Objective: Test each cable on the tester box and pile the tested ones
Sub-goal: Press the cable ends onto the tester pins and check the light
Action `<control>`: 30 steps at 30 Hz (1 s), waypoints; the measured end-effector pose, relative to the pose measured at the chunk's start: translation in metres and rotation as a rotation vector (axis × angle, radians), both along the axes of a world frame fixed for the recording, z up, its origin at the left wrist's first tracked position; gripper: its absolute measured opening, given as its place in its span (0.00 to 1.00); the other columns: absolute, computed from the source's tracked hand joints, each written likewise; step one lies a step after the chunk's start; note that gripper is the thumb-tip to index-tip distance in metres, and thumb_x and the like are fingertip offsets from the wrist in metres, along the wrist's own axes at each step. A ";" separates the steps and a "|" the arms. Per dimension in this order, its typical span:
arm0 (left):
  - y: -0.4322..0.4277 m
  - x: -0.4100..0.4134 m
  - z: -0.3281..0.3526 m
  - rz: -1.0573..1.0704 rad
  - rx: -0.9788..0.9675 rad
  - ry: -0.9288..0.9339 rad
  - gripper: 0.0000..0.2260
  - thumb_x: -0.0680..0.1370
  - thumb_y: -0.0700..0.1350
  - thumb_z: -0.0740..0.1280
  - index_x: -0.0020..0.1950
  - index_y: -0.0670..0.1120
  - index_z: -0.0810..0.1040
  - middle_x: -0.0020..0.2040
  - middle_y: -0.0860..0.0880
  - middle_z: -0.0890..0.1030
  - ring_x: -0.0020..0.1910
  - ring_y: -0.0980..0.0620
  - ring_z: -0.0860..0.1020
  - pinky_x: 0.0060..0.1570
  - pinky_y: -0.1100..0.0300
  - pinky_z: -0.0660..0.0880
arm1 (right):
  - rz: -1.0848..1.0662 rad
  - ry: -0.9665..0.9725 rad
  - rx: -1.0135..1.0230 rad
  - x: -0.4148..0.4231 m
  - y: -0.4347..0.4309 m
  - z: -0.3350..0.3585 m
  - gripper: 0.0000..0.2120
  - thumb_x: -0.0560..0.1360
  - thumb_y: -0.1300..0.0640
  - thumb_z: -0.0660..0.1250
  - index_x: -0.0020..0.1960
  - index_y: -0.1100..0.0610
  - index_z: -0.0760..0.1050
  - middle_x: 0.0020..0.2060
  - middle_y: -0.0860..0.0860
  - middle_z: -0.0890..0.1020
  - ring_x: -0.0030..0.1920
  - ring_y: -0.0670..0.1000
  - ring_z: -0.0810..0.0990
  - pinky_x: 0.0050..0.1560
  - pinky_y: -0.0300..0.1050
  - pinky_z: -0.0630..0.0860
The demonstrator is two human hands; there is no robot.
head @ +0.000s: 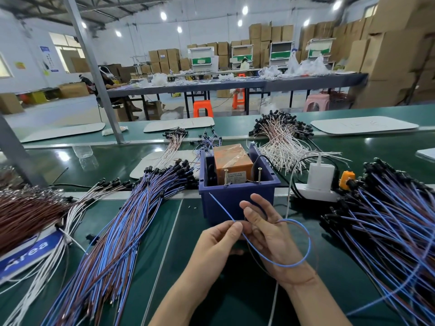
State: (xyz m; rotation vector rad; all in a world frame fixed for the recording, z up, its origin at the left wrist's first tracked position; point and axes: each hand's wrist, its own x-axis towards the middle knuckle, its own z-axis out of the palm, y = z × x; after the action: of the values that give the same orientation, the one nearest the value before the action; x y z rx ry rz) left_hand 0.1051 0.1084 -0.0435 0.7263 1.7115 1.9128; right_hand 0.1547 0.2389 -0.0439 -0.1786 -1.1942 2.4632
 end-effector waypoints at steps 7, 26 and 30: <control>0.000 -0.001 -0.003 0.041 0.022 0.023 0.12 0.77 0.54 0.66 0.52 0.51 0.86 0.50 0.47 0.86 0.50 0.52 0.83 0.52 0.54 0.80 | 0.044 -0.080 0.041 -0.004 0.000 -0.002 0.16 0.68 0.50 0.75 0.55 0.52 0.85 0.57 0.59 0.85 0.44 0.51 0.66 0.52 0.53 0.65; 0.001 -0.001 -0.002 0.022 0.016 -0.040 0.13 0.77 0.55 0.67 0.53 0.49 0.86 0.48 0.46 0.85 0.49 0.47 0.81 0.55 0.45 0.78 | 0.073 -0.120 -0.063 0.001 0.002 0.000 0.09 0.67 0.53 0.74 0.46 0.52 0.87 0.47 0.54 0.87 0.36 0.48 0.83 0.41 0.42 0.82; 0.000 -0.001 0.001 -0.007 0.076 -0.096 0.14 0.77 0.54 0.69 0.54 0.46 0.86 0.47 0.47 0.84 0.45 0.51 0.79 0.47 0.57 0.78 | 0.112 -0.083 -0.101 -0.001 0.005 -0.004 0.11 0.66 0.52 0.77 0.48 0.53 0.87 0.40 0.52 0.85 0.33 0.48 0.72 0.43 0.41 0.80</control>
State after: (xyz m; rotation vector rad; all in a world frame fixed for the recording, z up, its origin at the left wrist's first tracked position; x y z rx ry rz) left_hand 0.1037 0.1088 -0.0425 0.6568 1.5841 1.9838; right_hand 0.1540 0.2442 -0.0477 -0.2502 -1.1428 2.6392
